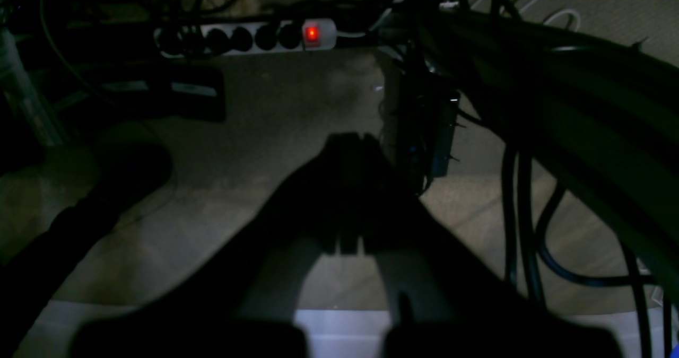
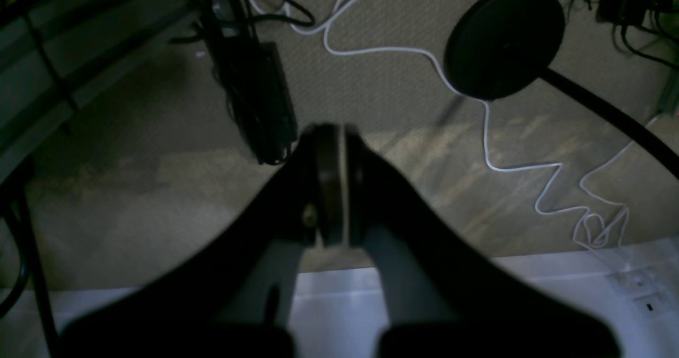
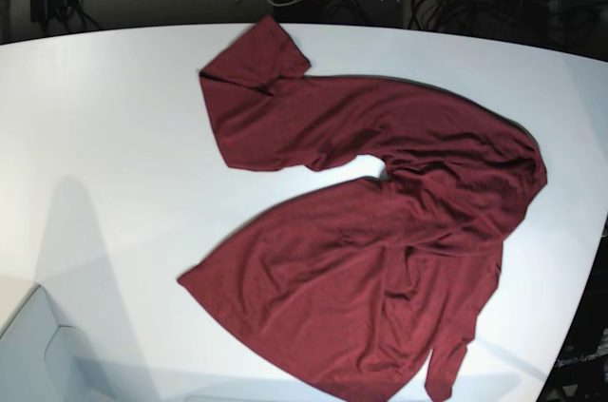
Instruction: Layout the t-shirt on the table in an organized manner, then fold the t-shirt properly
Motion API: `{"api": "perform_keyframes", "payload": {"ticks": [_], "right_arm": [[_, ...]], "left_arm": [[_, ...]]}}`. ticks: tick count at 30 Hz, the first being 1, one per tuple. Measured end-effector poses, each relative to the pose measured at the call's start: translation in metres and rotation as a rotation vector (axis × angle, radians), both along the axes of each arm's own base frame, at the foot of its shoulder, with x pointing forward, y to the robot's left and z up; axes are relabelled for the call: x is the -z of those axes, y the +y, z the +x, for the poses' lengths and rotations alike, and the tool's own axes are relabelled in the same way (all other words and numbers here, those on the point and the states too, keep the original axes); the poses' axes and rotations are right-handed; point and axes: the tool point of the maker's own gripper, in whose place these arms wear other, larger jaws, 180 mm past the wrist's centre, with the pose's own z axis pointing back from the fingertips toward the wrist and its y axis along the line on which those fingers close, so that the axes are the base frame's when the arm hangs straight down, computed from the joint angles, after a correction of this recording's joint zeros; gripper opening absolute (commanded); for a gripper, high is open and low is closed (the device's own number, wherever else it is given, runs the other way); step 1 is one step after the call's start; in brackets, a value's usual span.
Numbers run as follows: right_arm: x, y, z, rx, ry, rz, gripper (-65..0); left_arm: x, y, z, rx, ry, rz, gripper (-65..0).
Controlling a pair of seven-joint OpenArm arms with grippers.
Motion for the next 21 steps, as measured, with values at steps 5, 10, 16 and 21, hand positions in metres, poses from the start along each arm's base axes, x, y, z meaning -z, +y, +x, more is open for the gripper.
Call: {"api": "perform_keyframes", "payload": {"ticks": [5, 10, 16, 21], "right_arm": [[-0.001, -0.001, -0.003, -0.003, 0.000, -0.002, -65.0], [-0.012, -0.013, -0.006, -0.017, -0.070, -0.027, -65.0], [-0.039, -0.023, -0.015, -0.044, -0.173, -0.055, -65.0], [-0.066, -0.045, -0.015, -0.082, -0.240, -0.097, -65.0]], "left_arm": [[0.000, 0.000, -0.003, 0.000, 0.002, -0.001, -64.9], [-0.005, 0.005, -0.015, 0.003, -0.016, 0.004, -64.9], [-0.033, 0.025, -0.025, 0.028, -0.121, 0.023, -64.9], [-0.079, 0.041, -0.020, 0.073, -0.245, 0.039, -64.9]]}}
